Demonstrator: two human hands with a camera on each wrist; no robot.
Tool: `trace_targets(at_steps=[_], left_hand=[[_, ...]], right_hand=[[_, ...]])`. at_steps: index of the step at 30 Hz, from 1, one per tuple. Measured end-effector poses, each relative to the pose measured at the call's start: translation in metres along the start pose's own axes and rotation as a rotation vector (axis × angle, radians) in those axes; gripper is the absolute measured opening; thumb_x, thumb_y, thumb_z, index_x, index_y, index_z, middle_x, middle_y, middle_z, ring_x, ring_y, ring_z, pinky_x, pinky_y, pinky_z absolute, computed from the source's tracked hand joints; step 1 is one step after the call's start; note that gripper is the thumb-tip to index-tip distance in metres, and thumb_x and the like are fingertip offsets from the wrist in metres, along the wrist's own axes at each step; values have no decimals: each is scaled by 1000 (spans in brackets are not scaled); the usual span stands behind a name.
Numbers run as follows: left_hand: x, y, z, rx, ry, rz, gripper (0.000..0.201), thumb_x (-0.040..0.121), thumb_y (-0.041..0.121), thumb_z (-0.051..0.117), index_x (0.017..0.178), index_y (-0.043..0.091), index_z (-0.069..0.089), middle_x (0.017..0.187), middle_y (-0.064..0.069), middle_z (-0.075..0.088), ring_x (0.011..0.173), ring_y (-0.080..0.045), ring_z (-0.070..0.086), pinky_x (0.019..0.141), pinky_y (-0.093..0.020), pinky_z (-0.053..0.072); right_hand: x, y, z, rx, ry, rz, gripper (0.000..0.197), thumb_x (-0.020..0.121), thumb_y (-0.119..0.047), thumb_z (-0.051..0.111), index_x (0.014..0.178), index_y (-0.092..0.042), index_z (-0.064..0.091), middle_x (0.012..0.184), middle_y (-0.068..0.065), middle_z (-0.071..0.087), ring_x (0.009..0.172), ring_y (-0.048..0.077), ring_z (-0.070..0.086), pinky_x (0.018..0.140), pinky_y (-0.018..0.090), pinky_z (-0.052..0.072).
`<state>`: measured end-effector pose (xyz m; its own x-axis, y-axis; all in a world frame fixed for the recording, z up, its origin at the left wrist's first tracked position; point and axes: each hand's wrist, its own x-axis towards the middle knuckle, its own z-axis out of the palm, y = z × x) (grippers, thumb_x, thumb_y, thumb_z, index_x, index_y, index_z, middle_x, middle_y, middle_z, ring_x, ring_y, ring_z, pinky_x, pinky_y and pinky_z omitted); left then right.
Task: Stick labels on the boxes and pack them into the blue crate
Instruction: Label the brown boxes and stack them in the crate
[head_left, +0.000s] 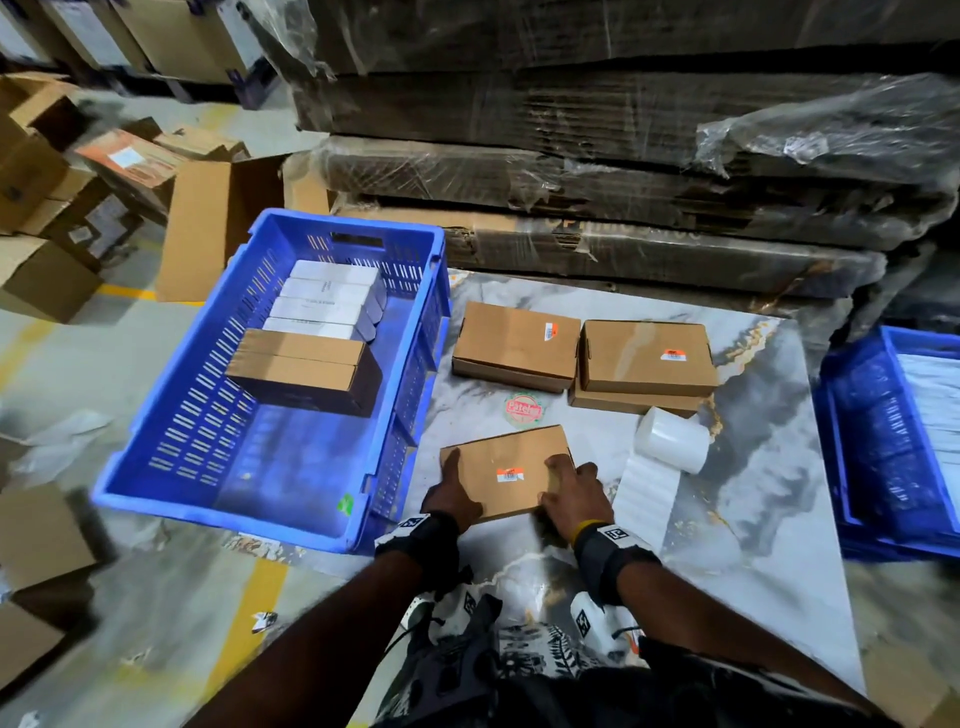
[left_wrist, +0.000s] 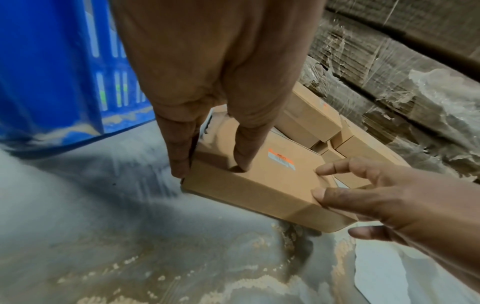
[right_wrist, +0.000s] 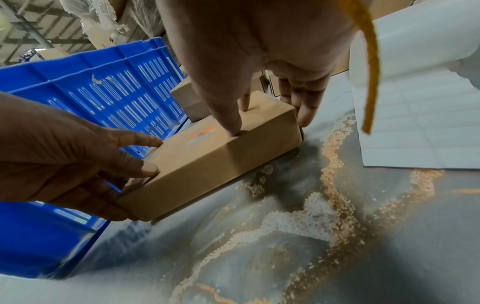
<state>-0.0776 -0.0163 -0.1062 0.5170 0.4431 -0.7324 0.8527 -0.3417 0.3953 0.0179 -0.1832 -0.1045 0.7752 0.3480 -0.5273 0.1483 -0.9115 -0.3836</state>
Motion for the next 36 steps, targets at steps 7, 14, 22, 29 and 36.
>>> trace_targets(at_steps=[7, 14, 22, 29, 36], left_hand=[[-2, 13, -7, 129, 38, 17, 88, 91, 26, 62, 155, 31, 3, 142, -20, 38, 125, -36, 50, 102, -36, 43], [1, 28, -9, 463, 107, 222, 68, 94, 15, 55, 152, 32, 24, 163, -5, -12, 149, -33, 15, 112, -44, 36], [9, 26, -11, 690, -19, 322, 76, 90, 17, 60, 154, 30, 20, 164, -8, -7, 146, -37, 20, 108, -50, 41], [11, 24, -15, 771, -58, 350, 84, 86, 26, 67, 154, 29, 18, 163, -13, -7, 143, -40, 25, 104, -52, 43], [11, 23, -15, 797, -59, 369, 86, 86, 29, 68, 155, 26, 16, 162, -14, -9, 142, -42, 23, 105, -52, 42]], right_hand=[[-1, -11, 1, -231, 177, -74, 40, 87, -35, 59, 126, -28, 54, 124, 11, 44, 114, 32, 46, 93, 39, 45], [6, -27, 2, -173, 127, -168, 29, 95, -32, 52, 121, -30, 63, 121, 8, 56, 111, 30, 55, 92, 37, 47], [8, -34, 1, -196, 150, -137, 27, 96, -28, 49, 114, -26, 69, 116, 3, 64, 108, 28, 60, 87, 35, 53], [11, -39, 3, -219, 154, -110, 28, 94, -26, 49, 113, -27, 69, 116, 2, 65, 108, 27, 60, 87, 32, 50], [11, -42, 7, -249, 154, -114, 26, 91, -23, 51, 110, -24, 69, 112, 3, 66, 105, 27, 62, 87, 32, 51]])
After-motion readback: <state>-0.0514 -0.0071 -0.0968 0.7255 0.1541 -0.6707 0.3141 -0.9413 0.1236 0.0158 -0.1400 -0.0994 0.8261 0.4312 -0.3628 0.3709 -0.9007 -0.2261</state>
